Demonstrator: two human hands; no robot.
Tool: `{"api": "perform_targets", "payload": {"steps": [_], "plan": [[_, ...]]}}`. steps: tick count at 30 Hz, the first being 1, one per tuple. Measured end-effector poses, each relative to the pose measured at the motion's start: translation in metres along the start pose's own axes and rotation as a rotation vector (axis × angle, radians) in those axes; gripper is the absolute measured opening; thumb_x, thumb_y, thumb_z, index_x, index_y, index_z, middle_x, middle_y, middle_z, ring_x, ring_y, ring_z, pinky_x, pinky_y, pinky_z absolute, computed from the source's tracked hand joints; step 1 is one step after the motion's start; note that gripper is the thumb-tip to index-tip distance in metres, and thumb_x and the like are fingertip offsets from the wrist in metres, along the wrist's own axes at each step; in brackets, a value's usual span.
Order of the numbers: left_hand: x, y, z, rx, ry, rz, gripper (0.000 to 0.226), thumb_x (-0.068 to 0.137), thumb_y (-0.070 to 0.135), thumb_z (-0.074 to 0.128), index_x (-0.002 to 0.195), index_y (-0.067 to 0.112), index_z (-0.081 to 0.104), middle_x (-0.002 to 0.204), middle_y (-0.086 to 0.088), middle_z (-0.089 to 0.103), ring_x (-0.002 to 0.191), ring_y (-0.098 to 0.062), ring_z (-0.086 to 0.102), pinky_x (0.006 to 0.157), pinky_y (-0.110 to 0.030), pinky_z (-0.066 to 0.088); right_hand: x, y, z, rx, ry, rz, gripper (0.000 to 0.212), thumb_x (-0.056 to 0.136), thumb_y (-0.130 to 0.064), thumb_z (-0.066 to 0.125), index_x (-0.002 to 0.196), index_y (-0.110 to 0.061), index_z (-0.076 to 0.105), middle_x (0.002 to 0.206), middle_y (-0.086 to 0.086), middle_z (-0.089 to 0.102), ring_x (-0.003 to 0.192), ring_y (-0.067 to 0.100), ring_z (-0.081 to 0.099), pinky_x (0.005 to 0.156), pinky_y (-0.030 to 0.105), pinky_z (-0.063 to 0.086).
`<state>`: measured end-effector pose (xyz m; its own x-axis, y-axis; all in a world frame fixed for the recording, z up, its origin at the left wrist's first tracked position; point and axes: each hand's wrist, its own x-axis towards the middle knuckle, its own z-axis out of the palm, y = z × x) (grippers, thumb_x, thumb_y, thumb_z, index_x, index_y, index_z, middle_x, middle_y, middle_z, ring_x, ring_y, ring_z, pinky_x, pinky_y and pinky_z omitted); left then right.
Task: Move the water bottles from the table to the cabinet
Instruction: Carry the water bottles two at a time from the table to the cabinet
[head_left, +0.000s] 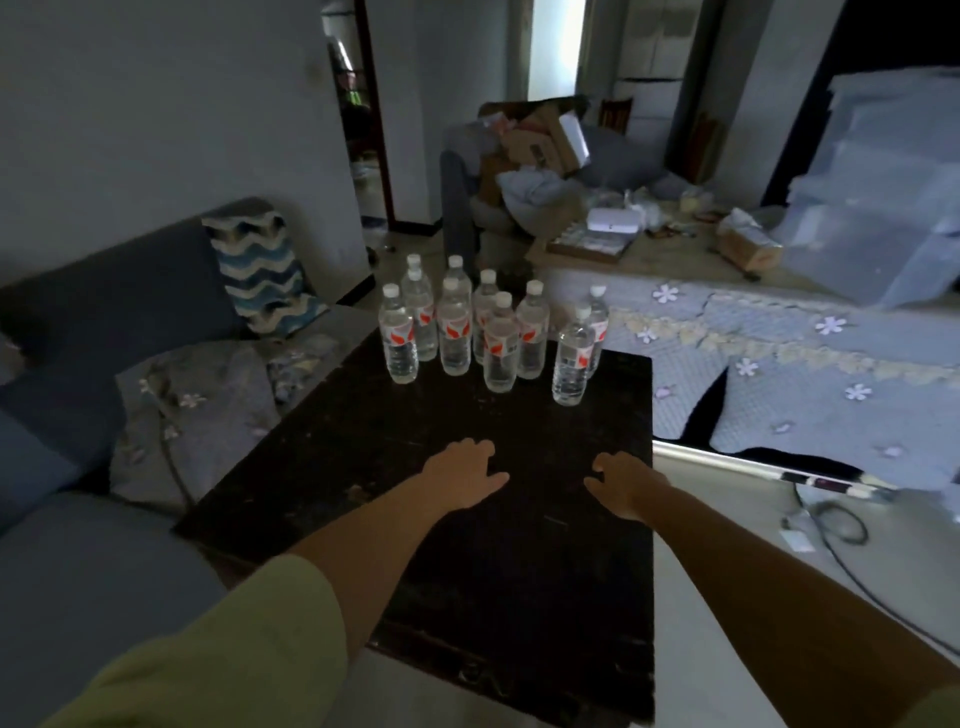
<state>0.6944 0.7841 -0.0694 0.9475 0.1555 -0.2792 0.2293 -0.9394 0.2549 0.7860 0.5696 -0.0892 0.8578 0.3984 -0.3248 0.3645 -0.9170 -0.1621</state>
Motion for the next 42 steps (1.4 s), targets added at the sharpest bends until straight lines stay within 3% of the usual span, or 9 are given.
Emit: {"api": "perform_targets", "payload": {"steps": [11,15,22,28,31,33,36,39,42], "plan": [[0.194,0.038,0.000,-0.354,-0.083,-0.006,0.064,0.092,0.046,0.055,0.144,0.014,0.035,0.140,-0.011,0.047,0.126,-0.025,0.050,0.102,-0.036,0.044,0.156,0.071,-0.030,0.185,0.050,0.176,0.043,0.099,-0.040,0.043,0.131,-0.013,0.051,0.133,0.014,0.053,0.123,0.032,0.052,0.100,0.041,0.044],[0.251,0.061,0.016,-0.615,0.021,-0.045,0.084,0.086,0.045,0.065,0.151,0.017,0.020,0.151,-0.009,0.035,0.137,-0.024,0.038,0.110,-0.040,0.038,0.219,0.096,-0.041,0.322,0.142,0.216,0.040,0.098,-0.038,0.047,0.127,-0.011,0.053,0.126,0.015,0.058,0.116,0.032,0.056,0.094,0.039,0.045],[0.340,0.083,0.070,-0.975,0.314,-0.141,0.112,0.054,0.058,0.077,0.148,0.024,0.027,0.146,-0.001,0.042,0.135,-0.017,0.043,0.108,-0.044,0.043,0.304,0.112,-0.033,0.700,0.237,0.249,0.052,0.092,-0.030,0.063,0.136,-0.007,0.049,0.132,0.015,0.059,0.119,0.029,0.057,0.101,0.038,0.044],[0.366,0.088,0.048,-1.029,0.350,-0.120,0.077,0.070,0.023,0.084,0.136,0.021,0.044,0.125,0.010,0.059,0.114,-0.008,0.057,0.097,-0.025,0.046,0.352,0.102,-0.036,0.988,0.253,0.169,0.084,0.085,-0.027,0.074,0.151,-0.012,0.026,0.146,0.009,0.046,0.134,0.023,0.045,0.106,0.030,0.038],[0.371,0.078,0.046,-1.063,0.316,-0.092,0.077,0.074,0.014,0.081,0.140,0.020,0.042,0.117,0.016,0.053,0.108,0.000,0.051,0.083,-0.001,0.040,0.365,0.089,-0.033,1.155,0.281,0.085,0.090,0.079,-0.019,0.080,0.150,-0.015,0.025,0.133,-0.004,0.052,0.119,0.013,0.053,0.087,0.010,0.046],[0.371,0.074,0.047,-1.075,0.328,-0.095,0.078,0.074,0.012,0.081,0.141,0.018,0.041,0.118,0.017,0.053,0.108,0.004,0.051,0.078,0.007,0.036,0.373,0.077,-0.030,1.219,0.310,0.060,0.091,0.077,-0.021,0.081,0.148,-0.017,0.026,0.128,-0.008,0.051,0.114,0.009,0.053,0.086,0.013,0.044],[0.368,0.071,0.051,-1.077,0.313,-0.079,0.077,0.074,0.013,0.082,0.138,0.021,0.041,0.121,0.017,0.054,0.111,0.003,0.053,0.083,0.004,0.038,0.382,0.064,-0.029,1.230,0.342,0.127,0.075,0.082,-0.026,0.075,0.143,-0.015,0.032,0.125,0.001,0.058,0.111,0.017,0.057,0.086,0.028,0.042],[0.362,0.070,0.052,-1.084,0.264,-0.068,0.074,0.073,0.016,0.083,0.130,0.033,0.040,0.118,0.019,0.054,0.107,0.006,0.053,0.084,0.000,0.041,0.381,0.069,-0.031,1.152,0.342,0.178,0.060,0.084,-0.025,0.072,0.135,-0.012,0.042,0.117,0.004,0.062,0.102,0.018,0.058,0.079,0.025,0.040],[0.358,0.067,0.051,-1.089,0.263,-0.068,0.077,0.072,0.019,0.084,0.136,0.027,0.043,0.120,0.017,0.056,0.110,0.003,0.054,0.086,-0.003,0.041,0.371,0.079,-0.031,1.093,0.336,0.170,0.067,0.078,-0.028,0.080,0.134,-0.017,0.046,0.112,-0.004,0.061,0.097,0.011,0.057,0.079,0.022,0.042]]}}
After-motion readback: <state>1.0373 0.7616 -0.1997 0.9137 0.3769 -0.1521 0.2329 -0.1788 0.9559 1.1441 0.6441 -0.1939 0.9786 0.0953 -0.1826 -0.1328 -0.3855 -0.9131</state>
